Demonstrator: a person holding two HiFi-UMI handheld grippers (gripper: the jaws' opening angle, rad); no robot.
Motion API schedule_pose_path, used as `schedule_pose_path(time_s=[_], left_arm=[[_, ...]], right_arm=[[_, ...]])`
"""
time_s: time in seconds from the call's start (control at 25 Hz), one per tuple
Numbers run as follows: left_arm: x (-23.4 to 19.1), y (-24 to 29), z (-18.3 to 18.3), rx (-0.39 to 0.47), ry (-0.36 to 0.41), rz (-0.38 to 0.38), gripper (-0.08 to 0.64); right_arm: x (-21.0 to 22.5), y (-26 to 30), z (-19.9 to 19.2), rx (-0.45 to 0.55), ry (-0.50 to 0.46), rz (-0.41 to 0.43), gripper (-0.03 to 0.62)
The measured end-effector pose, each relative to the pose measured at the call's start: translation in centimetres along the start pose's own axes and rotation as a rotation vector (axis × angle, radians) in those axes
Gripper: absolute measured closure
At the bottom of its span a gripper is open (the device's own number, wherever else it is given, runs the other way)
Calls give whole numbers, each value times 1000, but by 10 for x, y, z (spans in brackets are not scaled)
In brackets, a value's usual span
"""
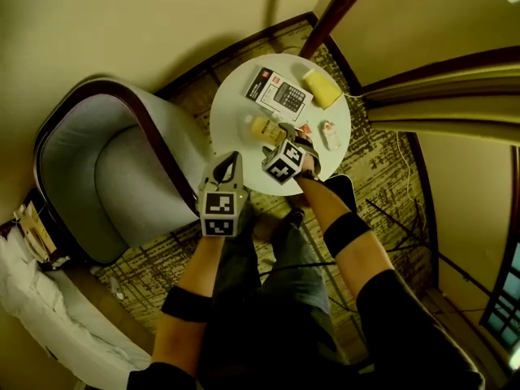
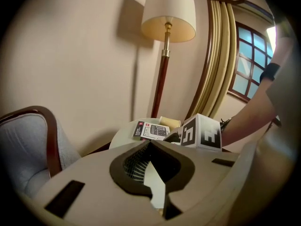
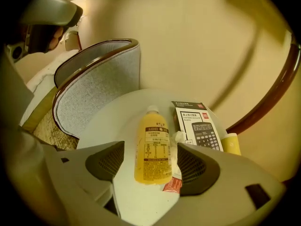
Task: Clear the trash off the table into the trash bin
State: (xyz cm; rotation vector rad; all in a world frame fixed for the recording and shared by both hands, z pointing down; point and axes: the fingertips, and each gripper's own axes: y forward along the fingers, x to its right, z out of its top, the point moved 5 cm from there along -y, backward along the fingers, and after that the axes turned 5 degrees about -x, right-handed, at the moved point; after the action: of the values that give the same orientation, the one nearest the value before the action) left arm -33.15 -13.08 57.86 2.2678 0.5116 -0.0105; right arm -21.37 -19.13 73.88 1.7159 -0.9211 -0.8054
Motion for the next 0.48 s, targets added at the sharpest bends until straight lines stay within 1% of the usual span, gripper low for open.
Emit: schedule_pose_path(time_s=[0.12, 0.28, 0.32, 0.4, 0.48], left_arm=[[-8, 1, -4, -1, -20, -1, 560], [-16, 1, -9, -1, -27, -2, 560], [-17, 1, -10, 0, -27, -1, 560], [-21, -1, -11, 0, -27, 1, 560], [-24, -4, -14, -1, -28, 3, 560]], right_arm=[[-3, 12, 2, -34, -53, -3, 213], [-4, 26, 1, -75, -60, -9, 213], [-5, 28, -1, -87, -65, -11, 220], [-5, 31, -3, -108, -70, -16, 255], [-5, 32, -3, -120, -65, -24, 269]])
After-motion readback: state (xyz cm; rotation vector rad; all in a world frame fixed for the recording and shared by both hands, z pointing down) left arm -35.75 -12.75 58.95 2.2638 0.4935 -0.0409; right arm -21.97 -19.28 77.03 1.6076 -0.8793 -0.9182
